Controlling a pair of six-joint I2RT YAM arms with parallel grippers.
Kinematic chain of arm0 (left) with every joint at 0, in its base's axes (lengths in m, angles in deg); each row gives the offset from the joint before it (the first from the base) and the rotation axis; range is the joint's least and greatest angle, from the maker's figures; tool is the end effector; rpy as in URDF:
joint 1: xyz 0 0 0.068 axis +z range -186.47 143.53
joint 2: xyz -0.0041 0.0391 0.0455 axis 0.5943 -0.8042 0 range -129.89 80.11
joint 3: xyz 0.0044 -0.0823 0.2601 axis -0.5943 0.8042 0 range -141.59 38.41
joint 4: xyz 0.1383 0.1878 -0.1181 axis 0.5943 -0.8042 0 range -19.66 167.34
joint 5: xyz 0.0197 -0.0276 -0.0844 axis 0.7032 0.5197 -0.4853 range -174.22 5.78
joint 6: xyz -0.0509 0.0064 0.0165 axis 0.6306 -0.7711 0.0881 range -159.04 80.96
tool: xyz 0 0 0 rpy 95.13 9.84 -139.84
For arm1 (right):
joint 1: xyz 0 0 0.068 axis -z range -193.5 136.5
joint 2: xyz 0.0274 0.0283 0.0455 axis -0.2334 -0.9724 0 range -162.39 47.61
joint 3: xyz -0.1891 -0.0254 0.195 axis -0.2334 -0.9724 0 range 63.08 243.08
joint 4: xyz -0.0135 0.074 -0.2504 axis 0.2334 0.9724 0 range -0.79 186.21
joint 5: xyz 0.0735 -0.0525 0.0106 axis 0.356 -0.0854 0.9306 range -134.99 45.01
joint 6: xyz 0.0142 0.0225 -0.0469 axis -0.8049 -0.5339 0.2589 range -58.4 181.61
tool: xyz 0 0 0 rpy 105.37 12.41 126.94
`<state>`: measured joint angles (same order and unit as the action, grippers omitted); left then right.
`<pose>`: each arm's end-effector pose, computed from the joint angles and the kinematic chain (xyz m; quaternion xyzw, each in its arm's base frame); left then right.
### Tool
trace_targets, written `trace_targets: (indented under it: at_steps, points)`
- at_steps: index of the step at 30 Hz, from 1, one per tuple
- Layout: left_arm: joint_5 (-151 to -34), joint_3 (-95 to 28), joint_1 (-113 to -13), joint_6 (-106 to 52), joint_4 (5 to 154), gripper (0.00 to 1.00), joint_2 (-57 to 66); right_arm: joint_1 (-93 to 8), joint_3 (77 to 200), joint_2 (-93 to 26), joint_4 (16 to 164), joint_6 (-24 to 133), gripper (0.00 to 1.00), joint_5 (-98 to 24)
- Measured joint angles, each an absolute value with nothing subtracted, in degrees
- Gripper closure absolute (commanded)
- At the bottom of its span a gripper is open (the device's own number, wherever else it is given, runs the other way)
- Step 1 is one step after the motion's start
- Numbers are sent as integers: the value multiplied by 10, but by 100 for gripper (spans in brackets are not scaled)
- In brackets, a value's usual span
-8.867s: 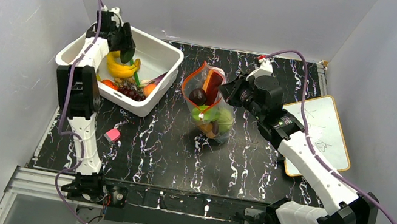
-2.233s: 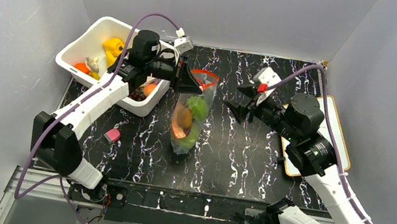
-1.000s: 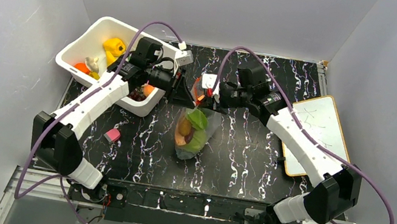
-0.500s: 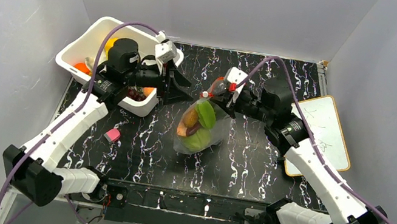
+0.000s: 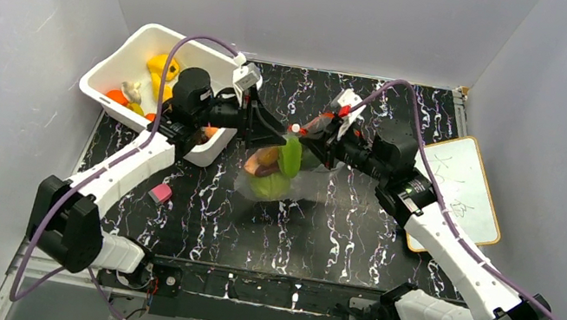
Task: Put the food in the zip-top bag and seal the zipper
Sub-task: Adjust the zipper food storage bag at the center of the board.
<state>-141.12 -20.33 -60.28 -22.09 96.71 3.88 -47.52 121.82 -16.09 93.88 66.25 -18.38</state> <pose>0.2644 -0.1493 0.3567 0.3784 0.5898 -0.5306 0.4769 0.2038 0.1569 0.3711 -0.3863 0.6523 0.3293 0.5628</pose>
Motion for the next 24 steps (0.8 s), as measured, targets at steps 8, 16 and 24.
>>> trace_targets:
  at_steps: [8, 16, 24]
  points:
    - [-1436, -177, -603, -124, 1111, 69, 2, -475, 1211, -161, 909, 608, 100, -197]
    - [-1447, -177, -603, -94, 1154, 53, -29, -475, 1177, -162, 875, 568, 100, -196]
    - [-1466, -170, -603, -80, 1211, 98, -29, -475, 1177, -162, 860, 555, 100, -193]
